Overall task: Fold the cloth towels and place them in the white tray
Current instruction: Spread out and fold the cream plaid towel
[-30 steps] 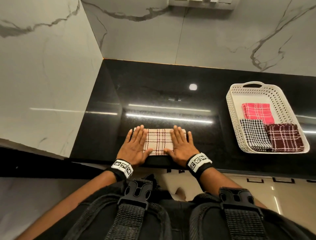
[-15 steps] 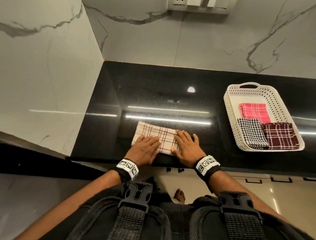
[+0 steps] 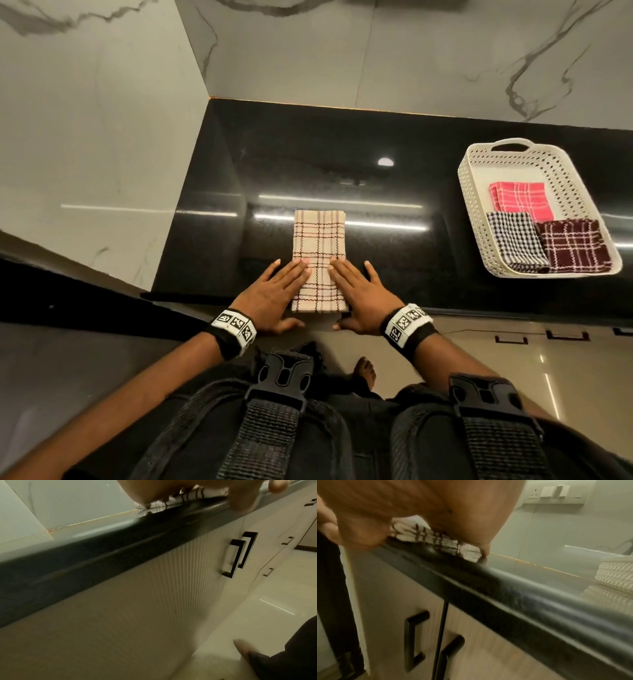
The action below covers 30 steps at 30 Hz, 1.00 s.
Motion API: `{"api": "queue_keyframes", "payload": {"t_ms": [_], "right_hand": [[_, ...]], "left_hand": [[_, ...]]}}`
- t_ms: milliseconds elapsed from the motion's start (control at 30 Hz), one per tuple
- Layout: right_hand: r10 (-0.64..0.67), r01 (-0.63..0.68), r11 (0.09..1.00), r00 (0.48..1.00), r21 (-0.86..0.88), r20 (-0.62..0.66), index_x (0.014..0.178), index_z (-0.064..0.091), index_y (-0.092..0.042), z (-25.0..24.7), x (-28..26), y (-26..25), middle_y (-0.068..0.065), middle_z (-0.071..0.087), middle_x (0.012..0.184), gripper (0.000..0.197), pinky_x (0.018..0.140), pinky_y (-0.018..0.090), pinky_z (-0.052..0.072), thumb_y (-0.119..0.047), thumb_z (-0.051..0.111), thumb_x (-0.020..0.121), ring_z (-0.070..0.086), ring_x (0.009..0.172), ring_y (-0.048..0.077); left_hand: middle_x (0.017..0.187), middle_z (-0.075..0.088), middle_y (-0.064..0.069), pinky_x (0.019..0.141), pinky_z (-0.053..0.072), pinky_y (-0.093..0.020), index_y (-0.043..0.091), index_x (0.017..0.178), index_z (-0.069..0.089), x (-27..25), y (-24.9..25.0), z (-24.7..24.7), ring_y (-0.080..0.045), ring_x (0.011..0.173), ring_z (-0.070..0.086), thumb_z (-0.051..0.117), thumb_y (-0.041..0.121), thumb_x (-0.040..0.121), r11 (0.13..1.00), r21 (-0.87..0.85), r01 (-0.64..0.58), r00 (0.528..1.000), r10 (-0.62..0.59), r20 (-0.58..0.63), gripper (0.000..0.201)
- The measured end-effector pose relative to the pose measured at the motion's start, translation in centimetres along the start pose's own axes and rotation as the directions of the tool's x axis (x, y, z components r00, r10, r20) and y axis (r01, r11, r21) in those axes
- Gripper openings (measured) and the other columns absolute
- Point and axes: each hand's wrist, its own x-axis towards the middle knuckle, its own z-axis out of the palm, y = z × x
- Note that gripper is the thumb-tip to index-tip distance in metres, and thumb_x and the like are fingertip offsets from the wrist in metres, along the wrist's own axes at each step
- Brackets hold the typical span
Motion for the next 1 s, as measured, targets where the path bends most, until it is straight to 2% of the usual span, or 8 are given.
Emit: {"api": "queue_keyframes", "payload": {"t_ms": [67,133,267,333,433,533,733,1000], "right_hand": [[-0.004,0.003,0.999,1.000,-0.033,-0.021,0.157,-0.012,-0.025,0.9,-0.1,0.6,-0.002,-0.016,0.165,0.116,0.119,0.056,-0.009,-0.054,0.069,0.080,-0.018,0.150,0.015],[0.008,-0.010,1.000,0.997,-0.023,-0.079,0.158,-0.006,-0.025,1.6,-0.2,0.5,-0.002,-0.008,0.166,0.108,0.120,0.057,-0.003,-0.041,0.071,0.083,-0.014,0.150,0.014],[0.060,-0.028,0.991,0.966,0.132,-0.251,0.155,0.026,-0.025,2.6,-1.0,-0.6,-0.003,0.022,0.163,0.082,0.122,0.051,0.002,-0.031,0.070,0.085,0.007,0.151,0.011],[0.129,-0.029,0.953,0.939,0.301,-0.319,0.144,0.047,-0.026,2.8,-1.3,-0.8,-0.003,0.044,0.152,0.064,0.122,0.049,0.015,-0.021,0.069,0.084,0.029,0.145,0.013],[0.349,-0.042,0.755,0.870,0.654,-0.348,0.121,0.063,-0.028,1.3,-0.8,-1.2,-0.005,0.067,0.122,0.033,0.101,0.047,0.048,-0.018,0.063,0.089,0.059,0.116,0.016],[0.515,-0.114,0.591,0.815,0.799,-0.265,0.112,0.061,-0.019,-1.2,0.8,-1.7,-0.003,0.072,0.109,0.017,0.087,0.042,0.055,-0.029,0.056,0.098,0.067,0.099,0.014],[0.679,-0.390,0.560,0.722,0.731,-0.134,0.106,0.050,-0.010,-2.8,4.3,-1.9,0.017,0.068,0.107,0.030,0.082,0.048,0.052,-0.039,0.042,0.102,0.063,0.097,0.039],[0.722,-0.565,0.602,0.687,0.564,-0.082,0.111,0.048,-0.006,-4.1,6.0,-0.9,0.024,0.065,0.111,0.040,0.078,0.045,0.045,-0.043,0.035,0.105,0.061,0.102,0.046]], "left_hand": [[0.166,0.008,-0.011,0.123,0.010,-0.049,0.012,0.158,0.012,0.1,0.1,0.5,-0.024,0.153,0.008,0.064,0.044,0.079,1.000,-0.012,0.006,0.997,-0.007,-0.074,0.099],[0.162,0.026,-0.011,0.120,0.022,-0.051,0.012,0.153,0.026,0.1,0.4,0.8,-0.025,0.150,0.025,0.070,0.033,0.077,0.997,-0.073,0.009,0.988,-0.020,-0.153,0.091],[0.144,0.051,-0.013,0.109,0.042,-0.050,0.011,0.140,0.049,0.1,0.8,0.8,-0.031,0.131,0.052,0.075,0.024,0.079,0.973,-0.222,-0.058,0.952,-0.013,-0.307,0.067],[0.130,0.061,-0.010,0.099,0.050,-0.047,0.013,0.126,0.062,0.3,0.8,0.0,-0.028,0.118,0.059,0.072,0.020,0.079,0.932,-0.356,-0.073,0.926,-0.070,-0.372,0.049],[0.113,0.067,-0.009,0.090,0.052,-0.045,0.016,0.119,0.059,1.1,0.9,-2.0,-0.029,0.103,0.062,0.058,0.021,0.090,0.775,-0.627,0.087,0.922,-0.301,-0.245,0.029],[0.107,0.071,-0.011,0.082,0.053,-0.042,0.016,0.115,0.053,2.9,0.5,-3.9,-0.034,0.096,0.066,0.048,0.034,0.101,0.625,-0.739,0.252,0.856,-0.499,-0.131,0.024],[0.106,0.067,-0.019,0.077,0.049,-0.040,0.010,0.108,0.048,6.2,0.4,-5.1,-0.039,0.096,0.064,0.044,0.033,0.103,0.569,-0.709,0.417,0.797,-0.603,-0.015,0.024],[0.108,0.066,-0.018,0.084,0.048,-0.042,0.009,0.110,0.049,7.9,0.5,-6.1,-0.040,0.101,0.063,0.047,0.032,0.102,0.475,-0.678,0.561,0.691,-0.720,0.068,0.024]]}}
